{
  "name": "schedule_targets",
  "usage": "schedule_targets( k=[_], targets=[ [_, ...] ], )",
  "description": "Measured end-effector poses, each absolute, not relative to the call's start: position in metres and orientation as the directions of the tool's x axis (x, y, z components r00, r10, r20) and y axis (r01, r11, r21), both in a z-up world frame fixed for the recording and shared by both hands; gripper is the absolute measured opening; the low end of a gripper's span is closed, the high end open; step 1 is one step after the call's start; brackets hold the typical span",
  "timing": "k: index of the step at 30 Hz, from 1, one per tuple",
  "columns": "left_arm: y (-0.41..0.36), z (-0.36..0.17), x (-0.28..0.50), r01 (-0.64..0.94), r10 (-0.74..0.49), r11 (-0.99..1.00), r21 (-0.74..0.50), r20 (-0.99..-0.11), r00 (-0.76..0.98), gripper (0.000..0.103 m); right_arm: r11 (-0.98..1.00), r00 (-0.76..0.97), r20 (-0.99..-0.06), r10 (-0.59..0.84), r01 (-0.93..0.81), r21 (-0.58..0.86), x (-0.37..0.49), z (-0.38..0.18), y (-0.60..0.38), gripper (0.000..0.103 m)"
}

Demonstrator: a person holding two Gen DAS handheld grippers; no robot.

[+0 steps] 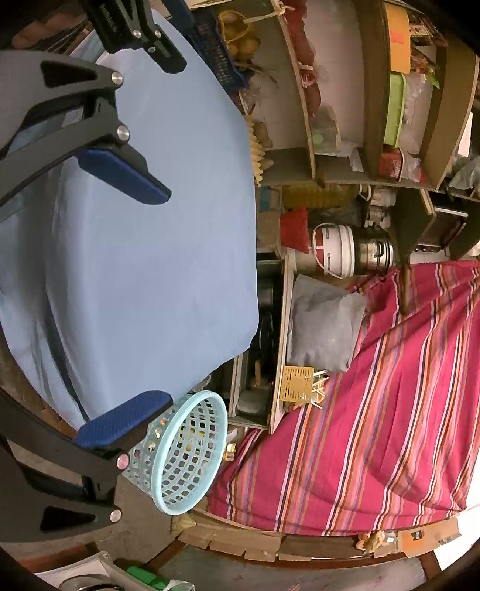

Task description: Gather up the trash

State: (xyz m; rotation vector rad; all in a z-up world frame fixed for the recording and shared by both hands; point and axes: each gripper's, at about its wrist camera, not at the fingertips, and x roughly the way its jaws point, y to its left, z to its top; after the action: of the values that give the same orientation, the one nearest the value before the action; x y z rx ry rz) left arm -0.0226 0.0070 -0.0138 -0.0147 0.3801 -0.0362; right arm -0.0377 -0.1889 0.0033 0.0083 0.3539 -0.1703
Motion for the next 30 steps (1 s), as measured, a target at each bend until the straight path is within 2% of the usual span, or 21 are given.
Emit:
schedule_targets(
  k=[15, 30],
  targets=[
    [0.0074, -0.01, -0.0267, 0.023, -0.023, 1.0, -0.004, -0.332, 0.943, 0.098, 0.985, 0.927, -0.333, -0.171, 0.166, -0.044, -0.0351, 0.0017, -0.1816, 0.099],
    [0.011, -0.0074, -0.0241, 0.008, -0.008, 1.0, -0.001, -0.339, 0.941, 0.098, 0.984, 0.926, -0.334, -0.178, 0.176, -0.039, -0.0287, -0.0026, -0.1859, 0.099]
  ],
)
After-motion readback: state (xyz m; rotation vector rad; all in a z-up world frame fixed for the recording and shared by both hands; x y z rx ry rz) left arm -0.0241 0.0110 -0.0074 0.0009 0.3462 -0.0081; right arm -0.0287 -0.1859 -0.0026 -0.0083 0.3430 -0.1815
